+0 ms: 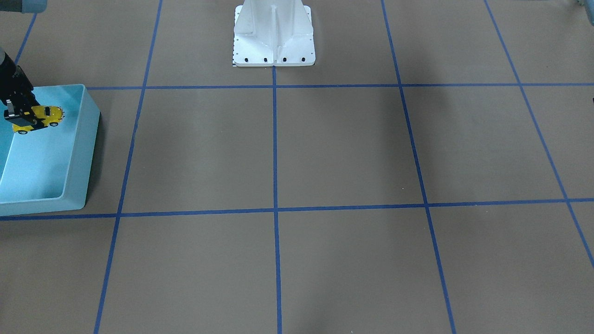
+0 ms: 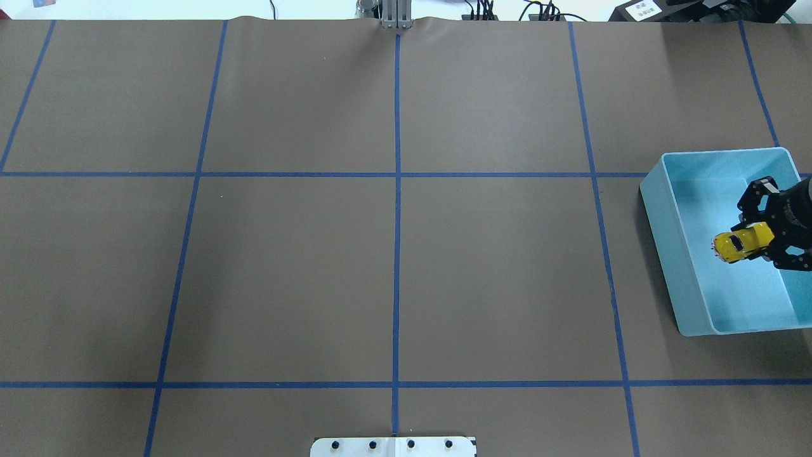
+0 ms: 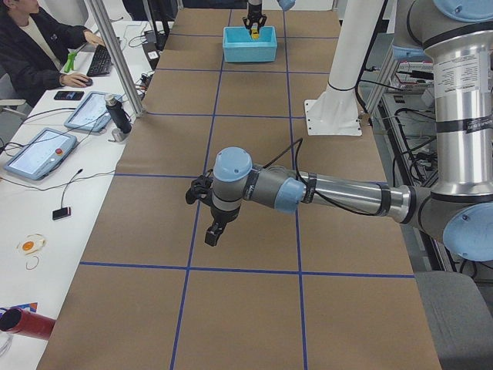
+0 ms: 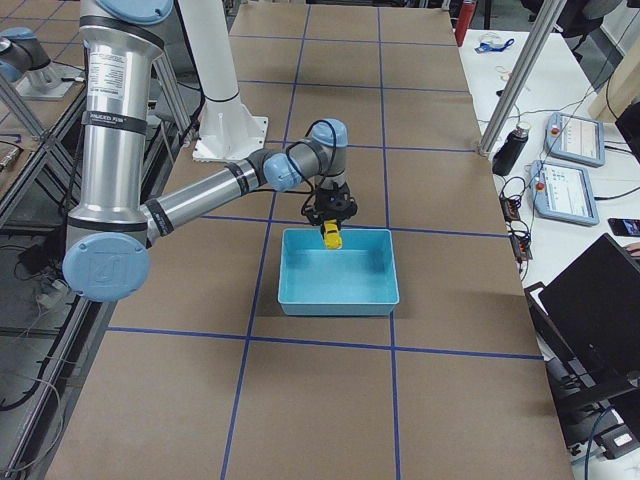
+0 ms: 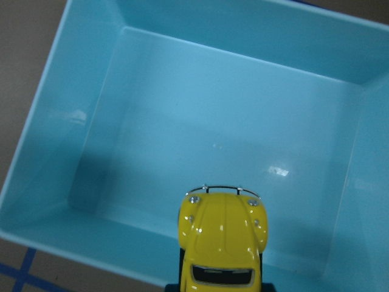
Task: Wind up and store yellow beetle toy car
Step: 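Carry the car over the bin wall and lower it inside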
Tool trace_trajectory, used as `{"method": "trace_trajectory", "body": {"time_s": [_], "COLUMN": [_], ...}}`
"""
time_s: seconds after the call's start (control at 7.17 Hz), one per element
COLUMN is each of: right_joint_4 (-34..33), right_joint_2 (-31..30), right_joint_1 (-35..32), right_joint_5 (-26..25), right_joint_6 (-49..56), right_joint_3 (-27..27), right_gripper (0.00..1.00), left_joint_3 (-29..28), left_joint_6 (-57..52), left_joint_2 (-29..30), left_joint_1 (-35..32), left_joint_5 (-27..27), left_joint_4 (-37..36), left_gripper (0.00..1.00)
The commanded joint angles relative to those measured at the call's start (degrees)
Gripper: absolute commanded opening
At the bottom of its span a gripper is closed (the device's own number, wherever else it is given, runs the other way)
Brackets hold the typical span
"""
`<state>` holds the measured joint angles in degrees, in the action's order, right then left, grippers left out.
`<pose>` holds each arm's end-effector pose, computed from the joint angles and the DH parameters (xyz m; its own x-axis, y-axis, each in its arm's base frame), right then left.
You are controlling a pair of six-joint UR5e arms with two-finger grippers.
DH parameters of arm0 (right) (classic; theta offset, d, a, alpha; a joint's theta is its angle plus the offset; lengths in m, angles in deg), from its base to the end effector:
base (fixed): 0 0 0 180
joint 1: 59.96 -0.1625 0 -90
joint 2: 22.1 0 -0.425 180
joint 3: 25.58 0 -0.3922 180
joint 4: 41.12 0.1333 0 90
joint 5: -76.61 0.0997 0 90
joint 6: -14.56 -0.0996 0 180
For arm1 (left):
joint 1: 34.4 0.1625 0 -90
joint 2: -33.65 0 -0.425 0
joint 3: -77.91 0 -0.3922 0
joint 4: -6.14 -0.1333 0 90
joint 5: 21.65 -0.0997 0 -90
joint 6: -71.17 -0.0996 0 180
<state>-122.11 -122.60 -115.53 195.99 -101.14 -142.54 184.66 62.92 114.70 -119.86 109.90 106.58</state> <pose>-0.1712 -0.3991 0.5047 0.2000 0.9601 0.1954 -0.7615 0.2778 -0.5856 -0.0322 -0.4444 0.5687 0.7113 0.3993 -0.5785 -0.1791 0.8988 0.4002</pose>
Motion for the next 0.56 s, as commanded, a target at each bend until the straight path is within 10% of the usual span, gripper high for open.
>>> {"method": "trace_trajectory", "body": {"time_s": [0.0, 0.42], "right_joint_4": [22.6, 28.2], "right_joint_2": [-4.7, -5.4], "right_joint_1": [-0.1, 0.1], "right_joint_5": [0.4, 1.3], "right_joint_6": [-3.7, -8.9], "right_joint_3": [14.6, 16.8], "right_gripper": [0.03, 0.05], "left_joint_3": [0.6, 1.5], "left_joint_6": [-1.1, -2.2], "left_joint_2": [-0.5, -0.6], "left_joint_1": [-0.2, -0.7], "left_joint_5": [0.1, 0.1], "left_joint_4": [0.6, 0.5], "left_gripper": [1.0, 1.0]}}
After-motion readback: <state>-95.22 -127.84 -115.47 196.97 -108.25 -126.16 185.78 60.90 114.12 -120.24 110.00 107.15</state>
